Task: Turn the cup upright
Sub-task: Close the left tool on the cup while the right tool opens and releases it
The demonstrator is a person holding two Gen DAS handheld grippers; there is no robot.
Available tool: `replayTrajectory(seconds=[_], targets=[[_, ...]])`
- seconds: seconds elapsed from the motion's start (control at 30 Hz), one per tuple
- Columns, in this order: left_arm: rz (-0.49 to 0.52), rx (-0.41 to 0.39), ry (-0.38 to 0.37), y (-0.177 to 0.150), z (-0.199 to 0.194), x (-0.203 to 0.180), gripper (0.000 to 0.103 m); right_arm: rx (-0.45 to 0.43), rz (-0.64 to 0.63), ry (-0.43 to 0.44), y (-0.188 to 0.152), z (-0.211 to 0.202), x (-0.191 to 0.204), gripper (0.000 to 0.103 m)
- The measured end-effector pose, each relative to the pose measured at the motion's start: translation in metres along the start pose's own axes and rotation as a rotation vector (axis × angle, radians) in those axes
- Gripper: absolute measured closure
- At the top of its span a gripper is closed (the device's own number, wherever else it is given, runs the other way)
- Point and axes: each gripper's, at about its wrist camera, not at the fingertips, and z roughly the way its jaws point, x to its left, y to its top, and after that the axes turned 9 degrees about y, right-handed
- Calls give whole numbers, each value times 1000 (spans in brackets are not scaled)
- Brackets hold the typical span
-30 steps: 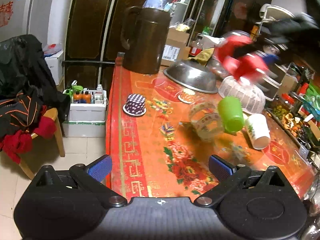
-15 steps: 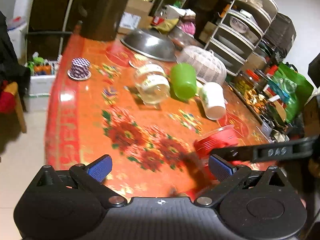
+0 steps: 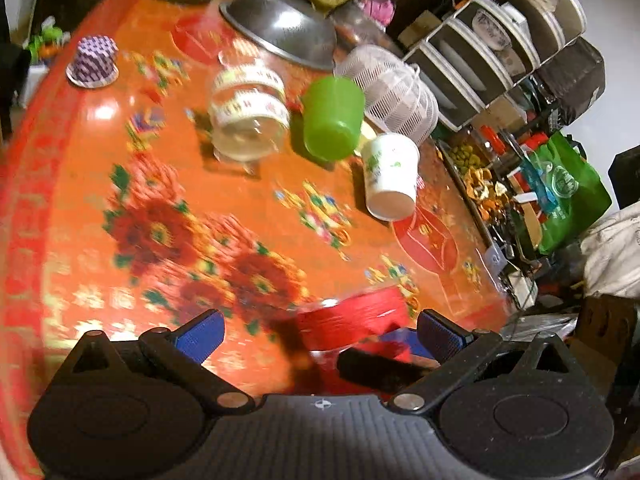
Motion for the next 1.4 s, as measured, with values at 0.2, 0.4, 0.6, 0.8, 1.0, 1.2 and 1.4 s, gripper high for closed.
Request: replayTrajectory(seconds=[0.2,0.4,0.6,0.8,1.0,1.2,1.4], targets=[[-57,76,6,-1,22,-9,1,-14,-5,20,-6,-8,-5,26],[-102,81,26,-4,22,-17,7,-23,-16,29,-14,-17,-8,26],[-120,89,55,-10,25,-27,15,-23,-22,67,-21,-18,-8,26],[-126,84,76,-13,28,-31,32,-26,-33,97,-28,-20,-6,26],[-75,74,100,-12,29,-39,33,-45,-37,95,-30,-26,-5,26],[-26,52,80,-10,26,-41,33,-50,-36,94,-31,-28,-4,22],[11,-6,46,-9,18,-36,33,-94,-25,42,-36,-41,-9,1]])
